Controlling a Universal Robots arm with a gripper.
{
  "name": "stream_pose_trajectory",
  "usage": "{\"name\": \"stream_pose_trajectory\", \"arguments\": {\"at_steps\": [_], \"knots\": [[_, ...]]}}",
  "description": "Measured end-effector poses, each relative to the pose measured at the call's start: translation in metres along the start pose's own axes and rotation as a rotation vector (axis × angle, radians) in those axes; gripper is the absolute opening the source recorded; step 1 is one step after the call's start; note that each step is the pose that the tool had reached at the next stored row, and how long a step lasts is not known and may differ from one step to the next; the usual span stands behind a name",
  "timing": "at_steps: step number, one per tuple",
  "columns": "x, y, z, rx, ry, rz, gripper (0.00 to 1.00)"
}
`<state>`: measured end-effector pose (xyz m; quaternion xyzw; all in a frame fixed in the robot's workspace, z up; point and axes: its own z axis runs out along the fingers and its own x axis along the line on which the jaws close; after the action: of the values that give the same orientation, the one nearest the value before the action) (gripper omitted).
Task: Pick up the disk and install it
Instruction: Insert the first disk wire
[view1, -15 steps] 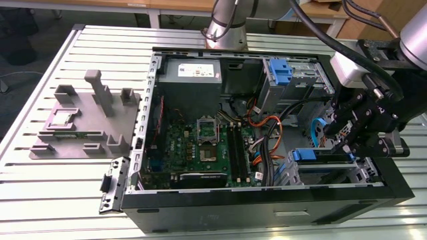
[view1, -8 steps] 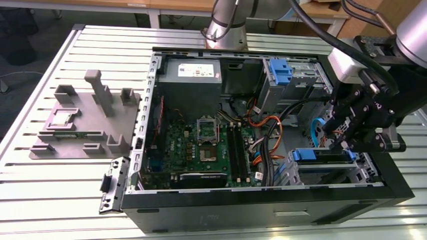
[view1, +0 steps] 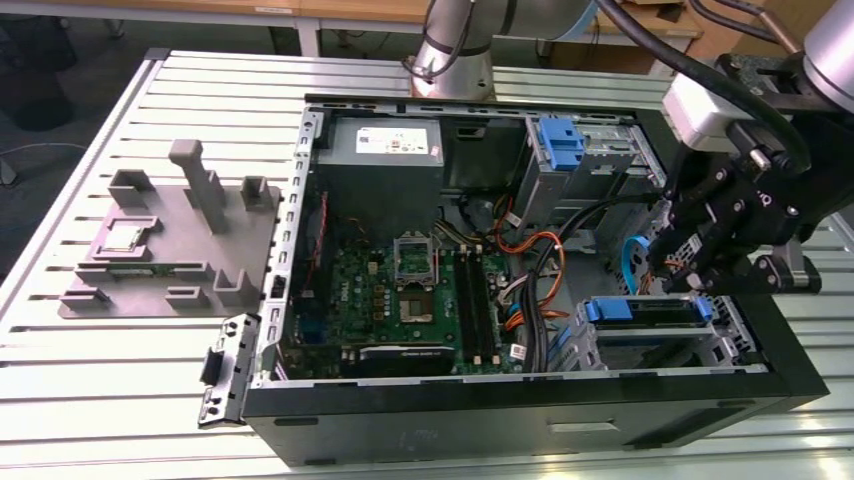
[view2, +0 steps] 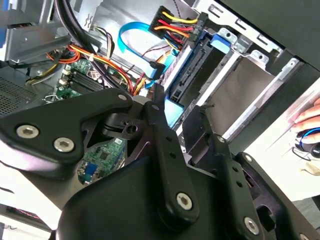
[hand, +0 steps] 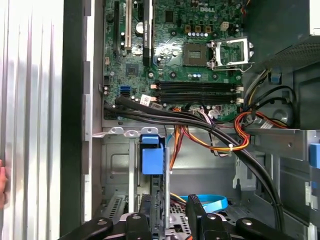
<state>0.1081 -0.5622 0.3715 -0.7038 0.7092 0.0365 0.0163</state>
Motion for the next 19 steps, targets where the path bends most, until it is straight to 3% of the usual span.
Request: {"name": "stream_pose_trajectory", "arguments": {"at_steps": [6, 15, 19], "knots": [[-0.0112, 0.0000, 0.0012, 0.0000, -0.0002, 0.000, 0.42], [-0.0146, -0.0088, 0.0033, 0.0000, -0.0008, 0.000, 0.42], [-0.0144, -0.0121, 0.0077, 0.0000, -0.0009, 0.000, 0.42]]}}
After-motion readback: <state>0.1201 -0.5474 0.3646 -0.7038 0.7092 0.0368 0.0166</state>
